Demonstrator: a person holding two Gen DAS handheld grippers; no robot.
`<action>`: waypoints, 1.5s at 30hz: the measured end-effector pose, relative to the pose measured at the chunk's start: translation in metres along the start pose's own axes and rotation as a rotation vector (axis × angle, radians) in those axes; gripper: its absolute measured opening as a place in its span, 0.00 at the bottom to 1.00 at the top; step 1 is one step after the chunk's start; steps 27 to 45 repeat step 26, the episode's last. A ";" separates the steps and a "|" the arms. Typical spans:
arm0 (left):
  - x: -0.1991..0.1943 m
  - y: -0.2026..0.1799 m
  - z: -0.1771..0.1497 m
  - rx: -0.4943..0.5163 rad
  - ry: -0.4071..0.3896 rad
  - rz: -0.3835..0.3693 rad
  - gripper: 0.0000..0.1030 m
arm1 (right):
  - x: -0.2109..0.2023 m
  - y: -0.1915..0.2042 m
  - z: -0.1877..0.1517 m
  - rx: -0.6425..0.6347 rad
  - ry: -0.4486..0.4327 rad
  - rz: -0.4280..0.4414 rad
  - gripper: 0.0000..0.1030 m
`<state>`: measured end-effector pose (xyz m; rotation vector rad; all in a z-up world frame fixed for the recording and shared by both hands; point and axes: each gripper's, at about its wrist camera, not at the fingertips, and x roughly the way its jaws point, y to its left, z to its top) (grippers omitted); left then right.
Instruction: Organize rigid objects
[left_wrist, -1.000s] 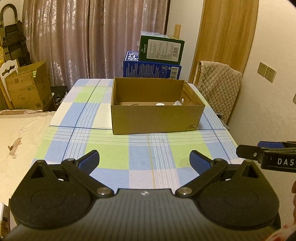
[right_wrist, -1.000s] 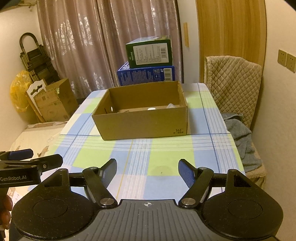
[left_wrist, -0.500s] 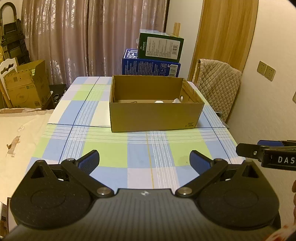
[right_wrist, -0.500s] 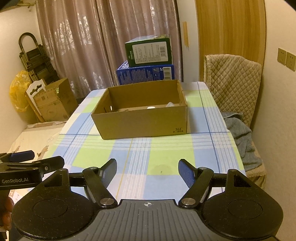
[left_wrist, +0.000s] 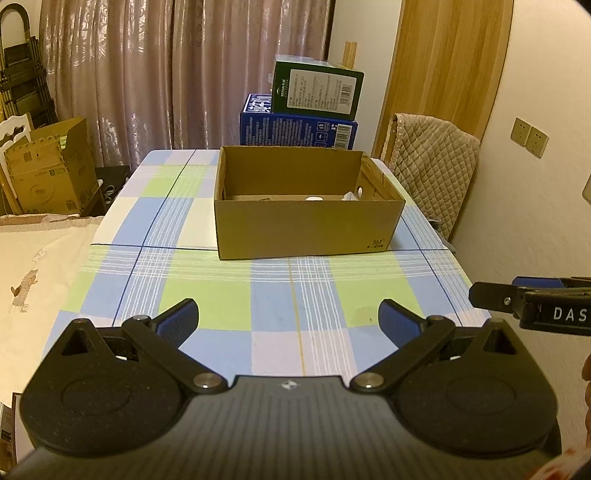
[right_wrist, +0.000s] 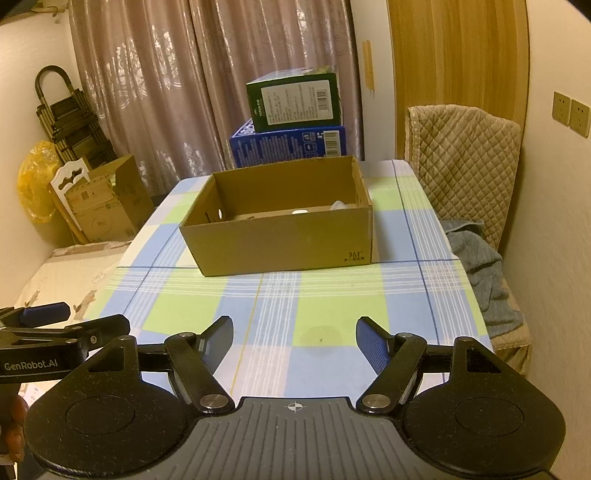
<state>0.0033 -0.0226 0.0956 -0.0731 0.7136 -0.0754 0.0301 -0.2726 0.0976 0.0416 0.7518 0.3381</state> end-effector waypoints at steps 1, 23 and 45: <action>0.000 0.000 0.000 -0.001 0.001 0.000 0.99 | 0.000 0.000 0.000 -0.001 0.000 0.000 0.69; 0.003 -0.003 -0.001 0.008 0.003 -0.022 0.99 | -0.001 -0.002 -0.002 0.006 0.000 -0.001 0.68; 0.002 -0.003 -0.002 -0.005 -0.002 -0.019 0.99 | -0.001 -0.001 -0.002 0.007 0.000 -0.001 0.69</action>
